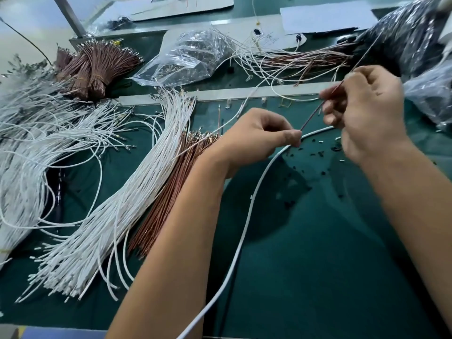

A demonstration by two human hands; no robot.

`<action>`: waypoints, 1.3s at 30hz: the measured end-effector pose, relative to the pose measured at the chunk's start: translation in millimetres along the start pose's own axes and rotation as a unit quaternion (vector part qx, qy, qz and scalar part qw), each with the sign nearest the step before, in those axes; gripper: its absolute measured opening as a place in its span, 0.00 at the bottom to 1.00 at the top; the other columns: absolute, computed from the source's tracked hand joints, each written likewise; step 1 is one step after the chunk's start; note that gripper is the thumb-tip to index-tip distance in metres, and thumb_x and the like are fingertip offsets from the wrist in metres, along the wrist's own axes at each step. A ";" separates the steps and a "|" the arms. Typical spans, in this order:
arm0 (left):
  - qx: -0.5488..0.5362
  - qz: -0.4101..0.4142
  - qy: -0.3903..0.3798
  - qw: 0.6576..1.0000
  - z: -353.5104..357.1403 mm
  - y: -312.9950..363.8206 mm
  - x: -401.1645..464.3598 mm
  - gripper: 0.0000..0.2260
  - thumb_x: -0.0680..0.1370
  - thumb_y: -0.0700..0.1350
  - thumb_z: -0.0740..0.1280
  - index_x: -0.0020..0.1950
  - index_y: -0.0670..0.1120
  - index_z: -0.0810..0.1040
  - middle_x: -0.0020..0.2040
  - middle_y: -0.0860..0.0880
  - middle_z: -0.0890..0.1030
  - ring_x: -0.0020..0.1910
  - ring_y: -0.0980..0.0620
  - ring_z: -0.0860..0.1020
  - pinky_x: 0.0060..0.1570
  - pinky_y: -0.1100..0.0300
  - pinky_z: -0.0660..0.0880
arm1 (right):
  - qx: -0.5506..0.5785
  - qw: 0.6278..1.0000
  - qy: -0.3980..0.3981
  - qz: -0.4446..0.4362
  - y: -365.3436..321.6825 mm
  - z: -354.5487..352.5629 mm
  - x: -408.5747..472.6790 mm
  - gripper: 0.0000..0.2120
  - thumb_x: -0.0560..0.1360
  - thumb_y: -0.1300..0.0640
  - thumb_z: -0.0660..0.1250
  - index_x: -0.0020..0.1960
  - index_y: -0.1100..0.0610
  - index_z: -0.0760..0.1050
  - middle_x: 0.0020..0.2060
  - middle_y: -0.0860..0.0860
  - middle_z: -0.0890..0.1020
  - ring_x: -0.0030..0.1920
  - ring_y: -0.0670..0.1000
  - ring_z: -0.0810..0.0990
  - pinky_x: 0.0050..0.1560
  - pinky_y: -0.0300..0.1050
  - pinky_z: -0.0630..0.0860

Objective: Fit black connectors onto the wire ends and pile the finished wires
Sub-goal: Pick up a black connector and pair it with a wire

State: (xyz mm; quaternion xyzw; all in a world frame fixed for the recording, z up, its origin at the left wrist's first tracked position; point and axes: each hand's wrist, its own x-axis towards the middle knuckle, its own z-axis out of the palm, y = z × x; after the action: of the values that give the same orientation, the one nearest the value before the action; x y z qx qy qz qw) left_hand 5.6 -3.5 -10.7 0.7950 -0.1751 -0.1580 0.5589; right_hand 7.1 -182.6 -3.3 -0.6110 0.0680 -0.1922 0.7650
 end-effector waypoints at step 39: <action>-0.292 0.013 0.056 0.955 33.3 -5.3 13.7 0.11 0.83 0.26 0.54 0.61 0.36 0.68 0.61 0.29 0.79 0.51 0.41 0.84 0.57 0.54 0.81 | -0.009 0.994 -0.095 0.043 18.3 -31.8 -7.3 0.08 0.77 0.69 0.70 0.42 0.59 0.81 0.32 0.54 0.83 0.31 0.49 0.79 0.32 0.39 0.78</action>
State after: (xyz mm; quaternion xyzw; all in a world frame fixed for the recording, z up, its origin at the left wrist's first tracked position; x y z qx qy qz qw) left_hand 3.5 -35.8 -27.3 0.6023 -0.1000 -0.1507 0.7775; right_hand -6.5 -205.5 -29.7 -0.6300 0.0231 -0.0993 0.7699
